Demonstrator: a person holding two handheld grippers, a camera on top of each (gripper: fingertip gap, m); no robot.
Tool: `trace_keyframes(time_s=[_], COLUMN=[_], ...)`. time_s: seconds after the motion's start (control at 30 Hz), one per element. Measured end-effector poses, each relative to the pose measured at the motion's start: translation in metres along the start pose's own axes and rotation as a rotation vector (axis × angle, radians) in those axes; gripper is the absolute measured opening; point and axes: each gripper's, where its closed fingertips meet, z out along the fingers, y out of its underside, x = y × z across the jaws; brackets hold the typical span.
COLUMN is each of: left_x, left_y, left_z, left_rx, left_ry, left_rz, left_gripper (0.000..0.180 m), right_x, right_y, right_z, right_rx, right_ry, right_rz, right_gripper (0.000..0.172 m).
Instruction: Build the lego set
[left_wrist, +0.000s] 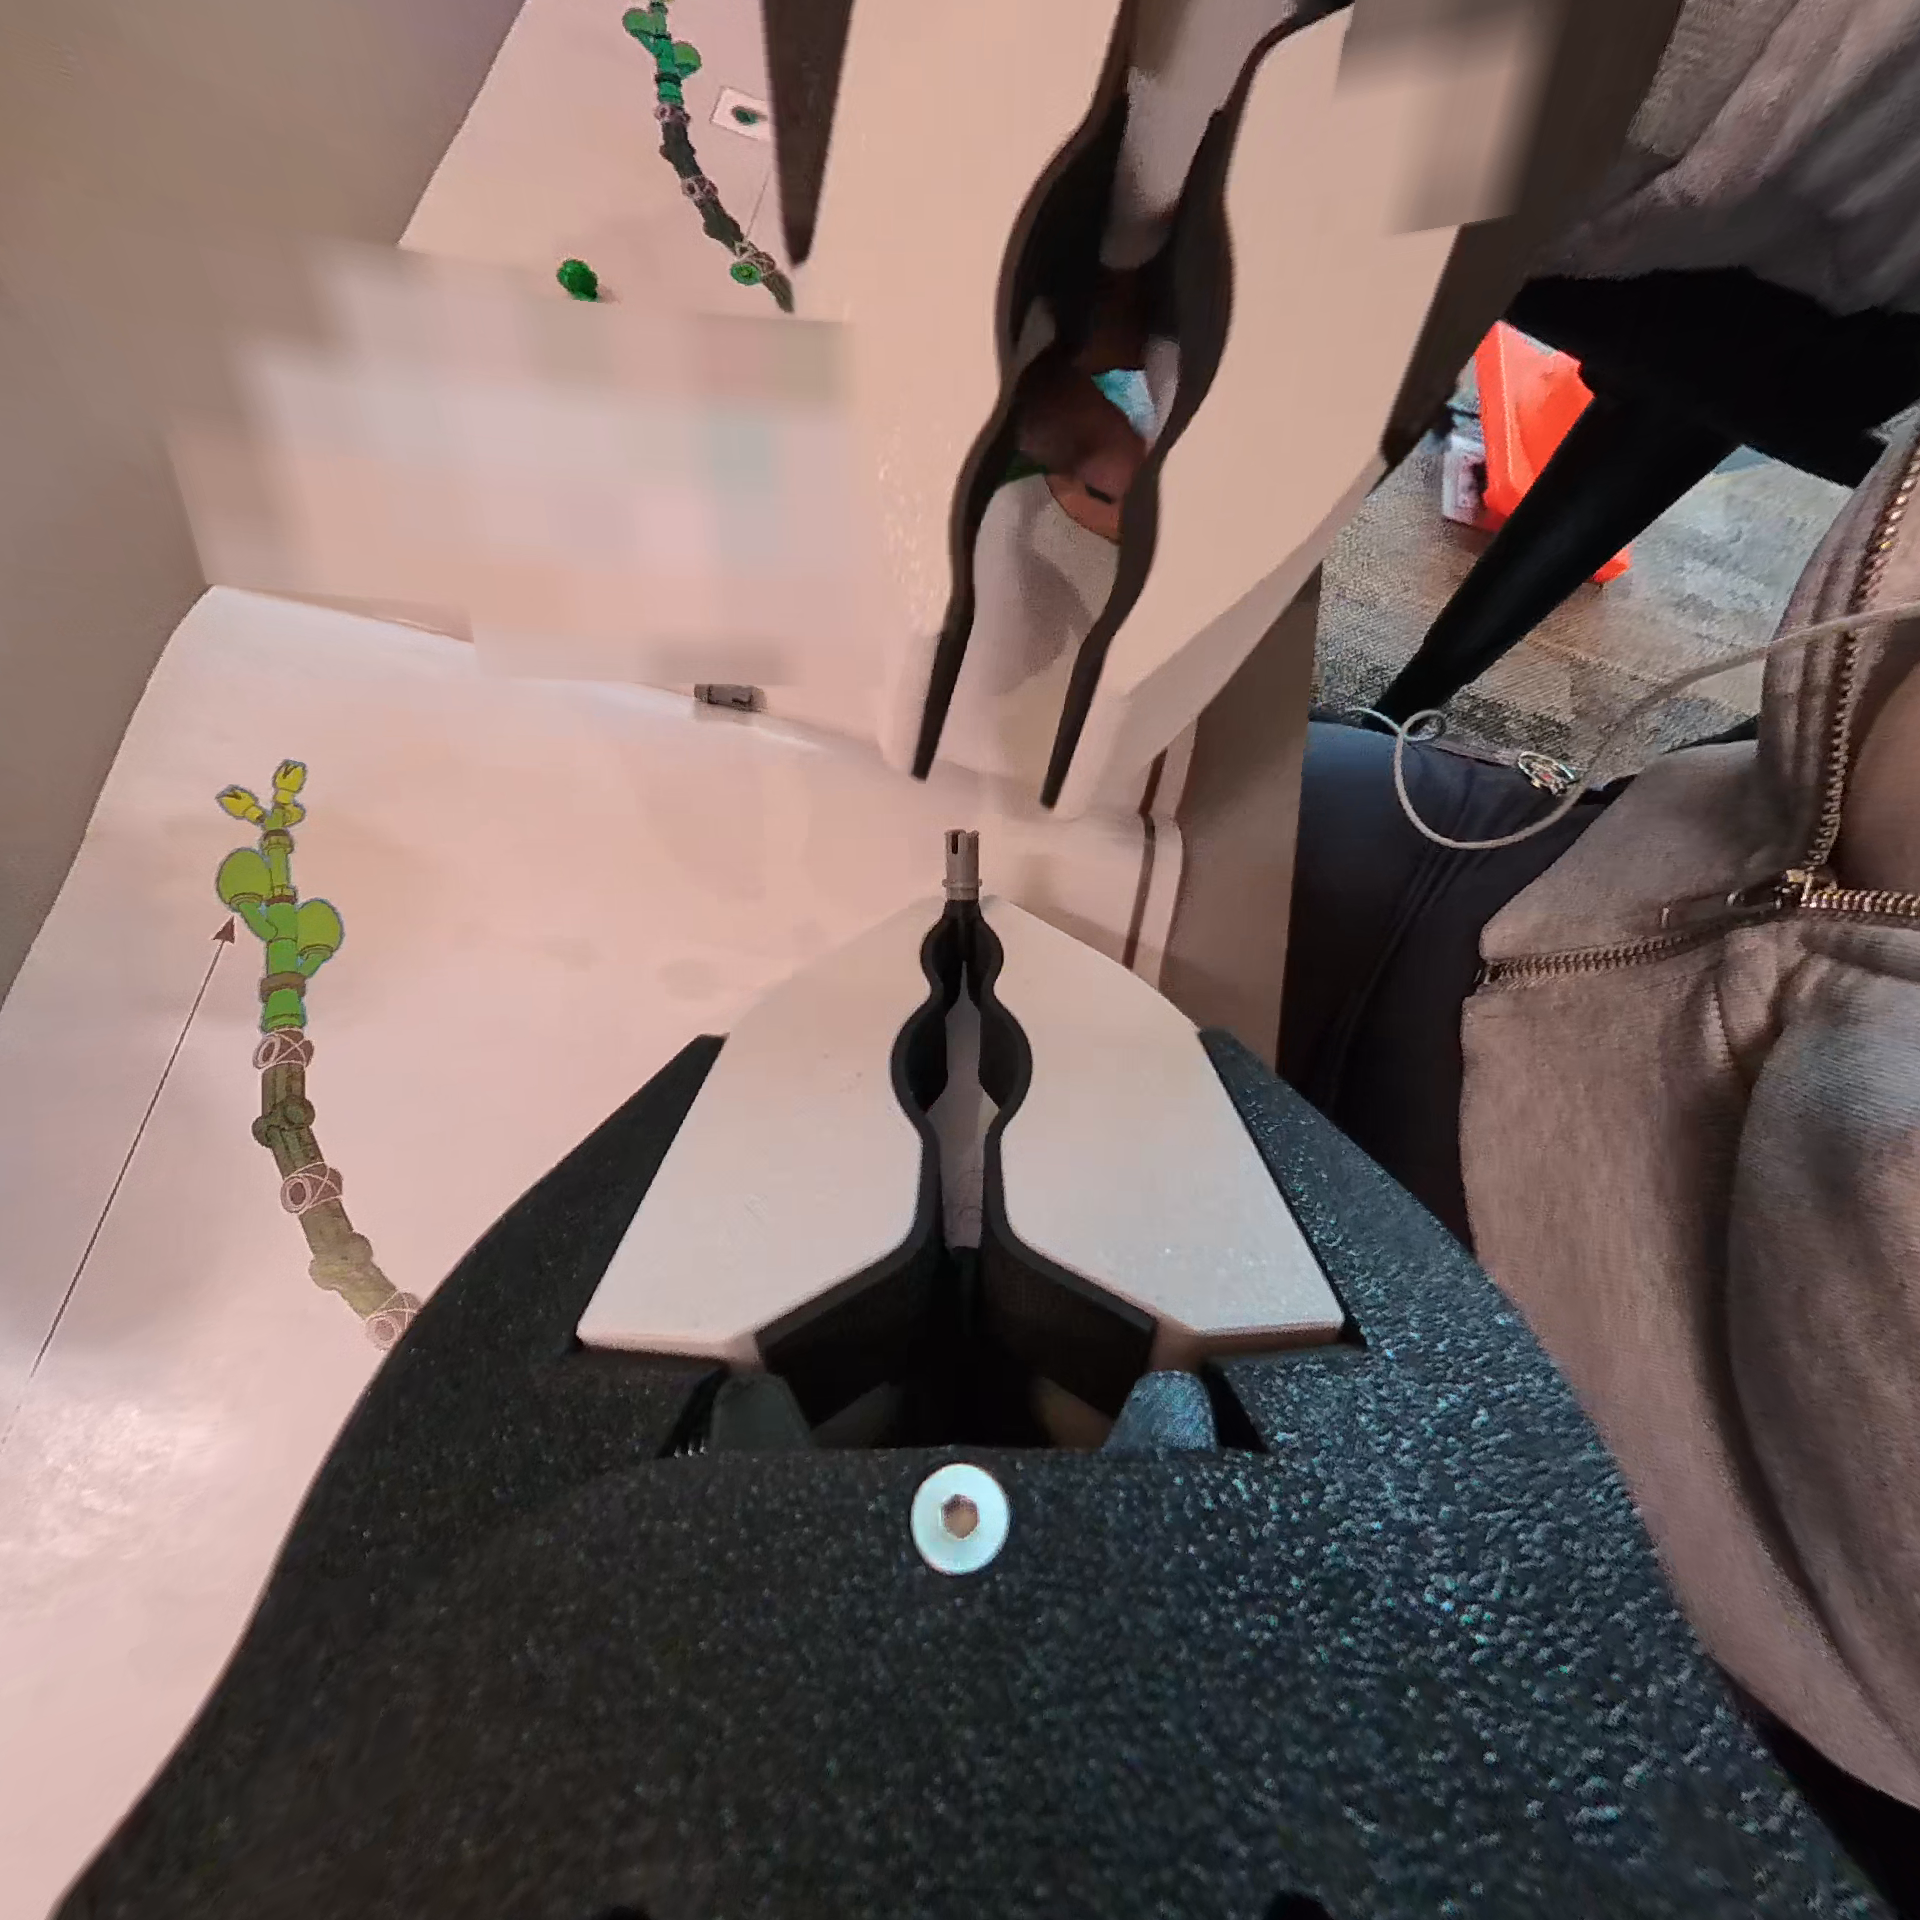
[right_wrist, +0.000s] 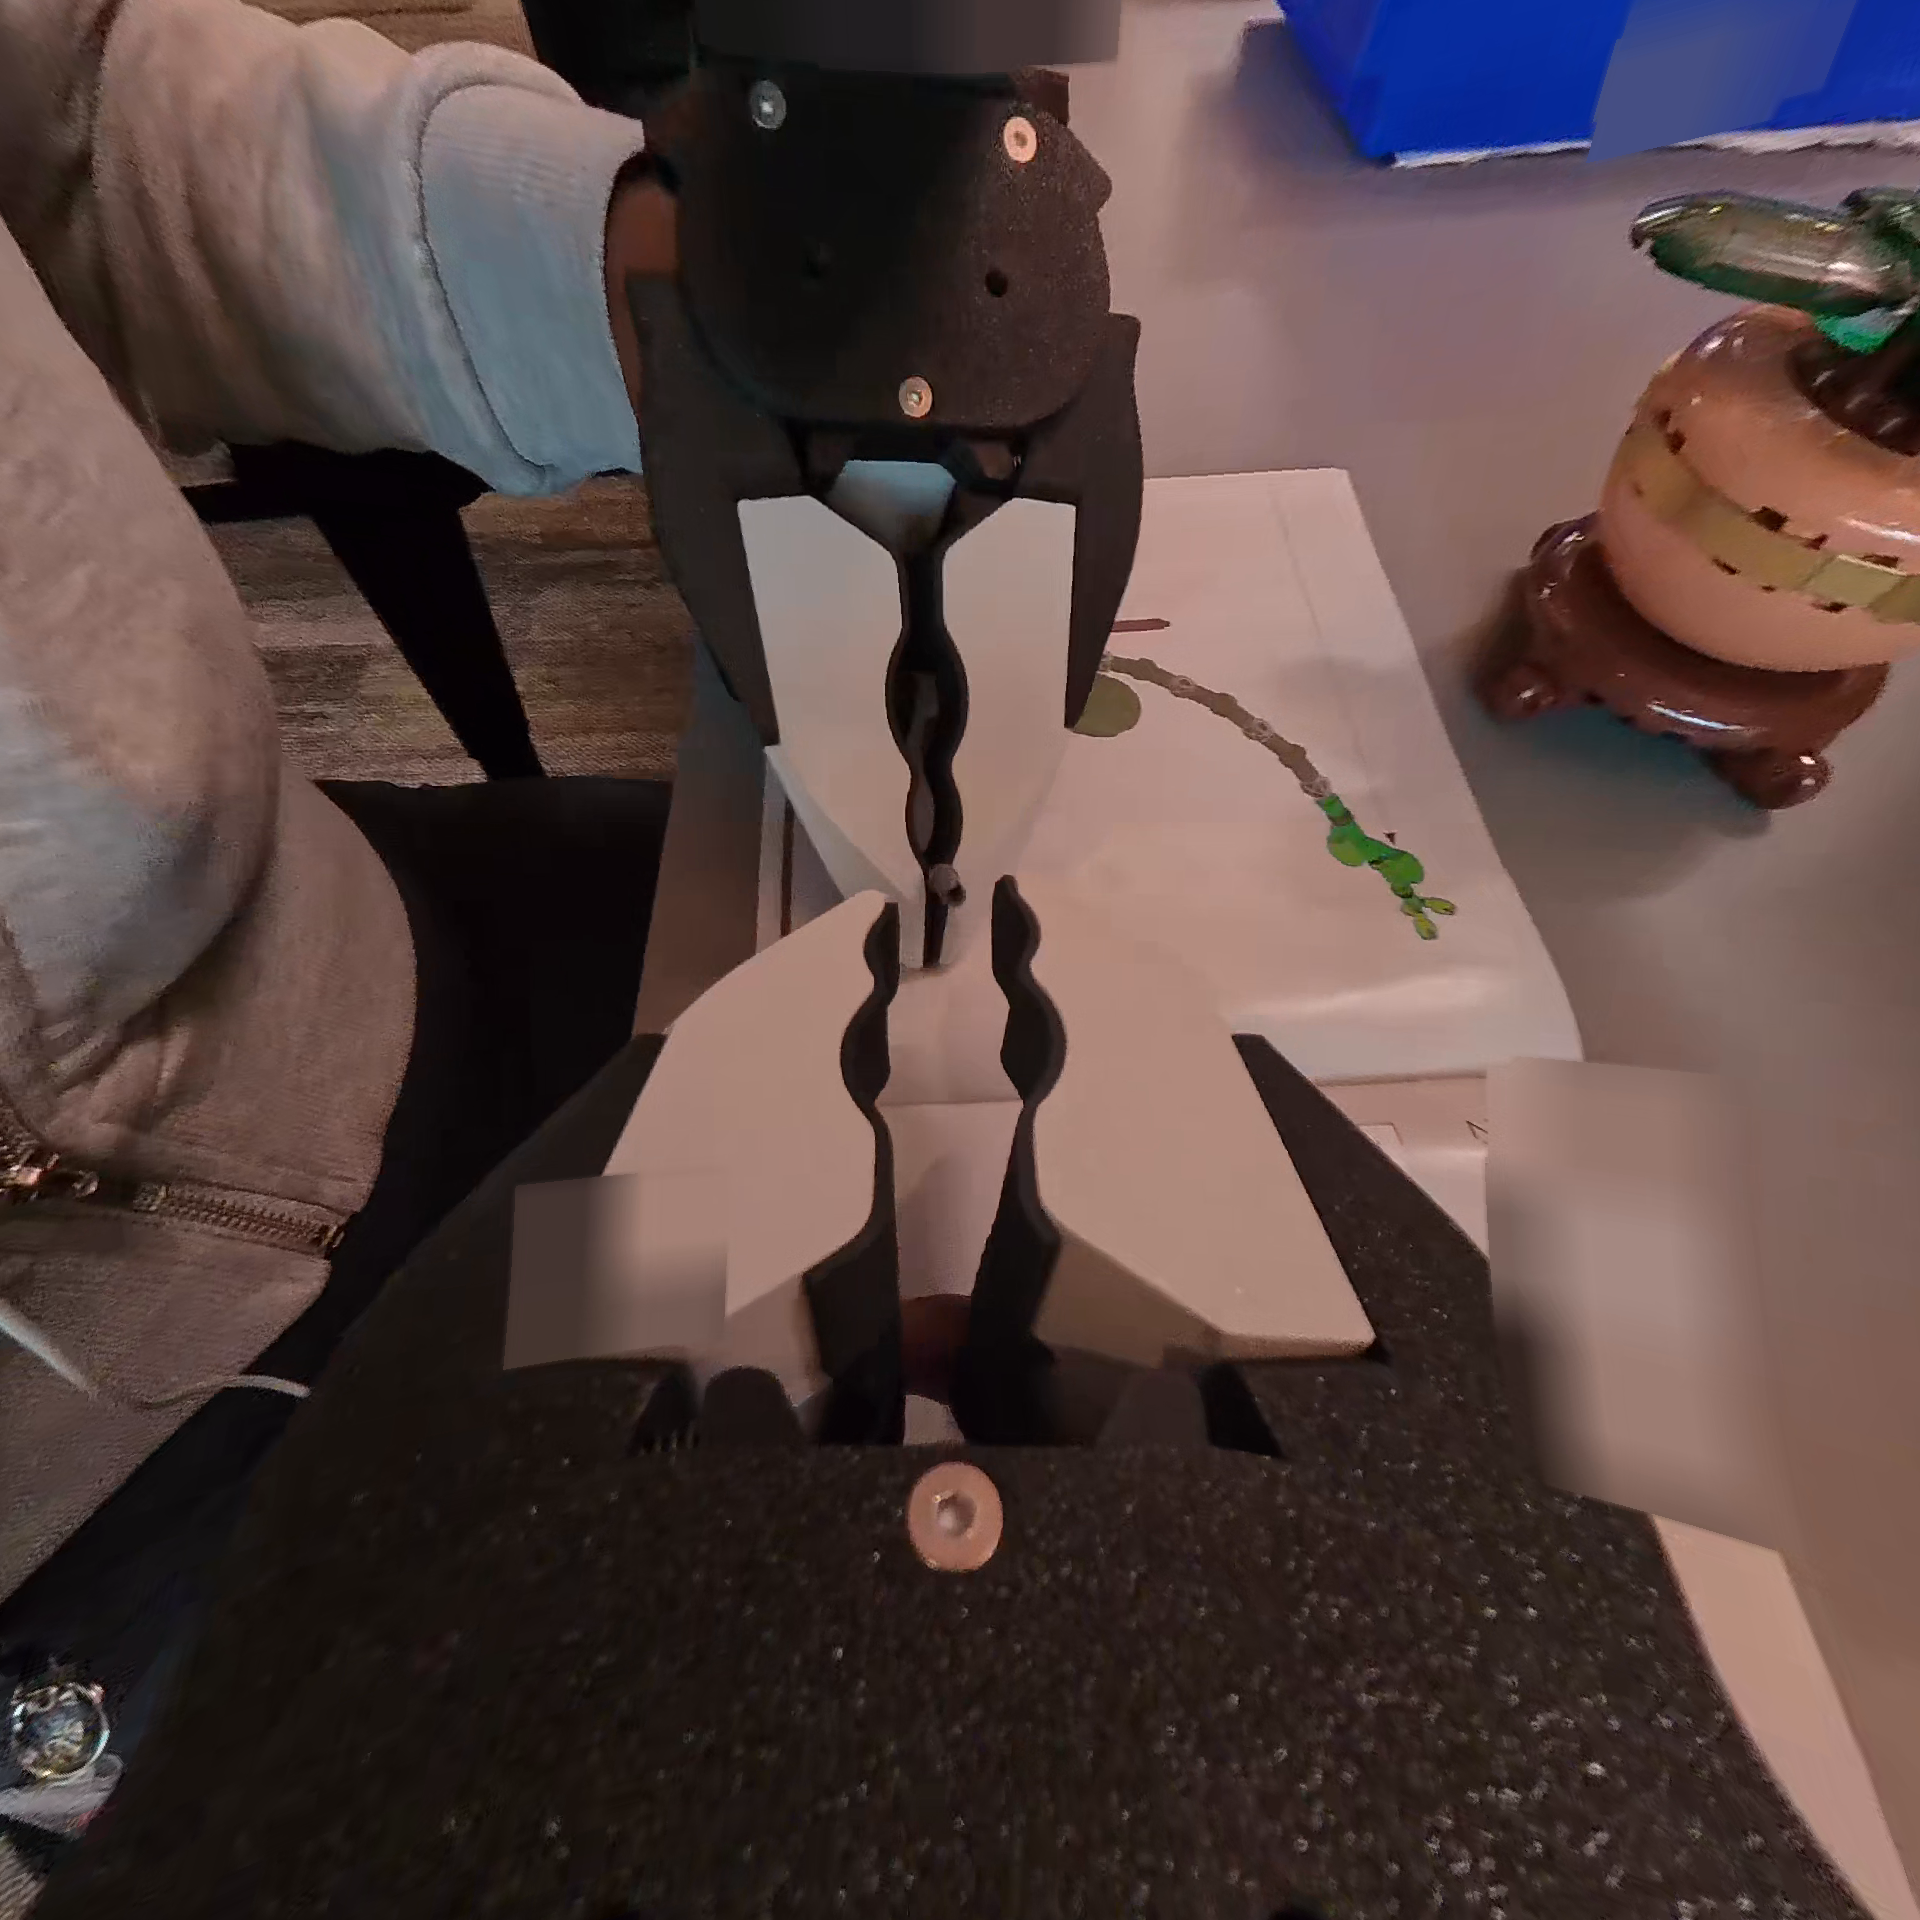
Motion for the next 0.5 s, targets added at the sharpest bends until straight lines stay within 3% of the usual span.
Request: trace_keyframes(time_s=[0.33, 0.43, 0.5], left_x=[0.008, 0.005, 0.001], left_y=[-0.003, -0.016, -0.033], left_z=[-0.003, -0.01, -0.021], left_rx=[-0.013, 0.085, 0.226], left_ry=[0.006, 0.012, 0.035], left_rz=[0.079, 0.037, -0.01], left_gripper=[0.0, 0.011, 0.017], right_x=[-0.009, -0.001, 0.008], right_y=[0.0, -0.012, -0.029], right_z=[0.01, 0.001, -0.01], right_rx=[-0.039, 0.074, 0.242], right_ry=[-0.02, 0.018, 0.027], right_rz=[-0.084, -0.025, 0.107], right_gripper=[0.004, 0.004, 0.004])
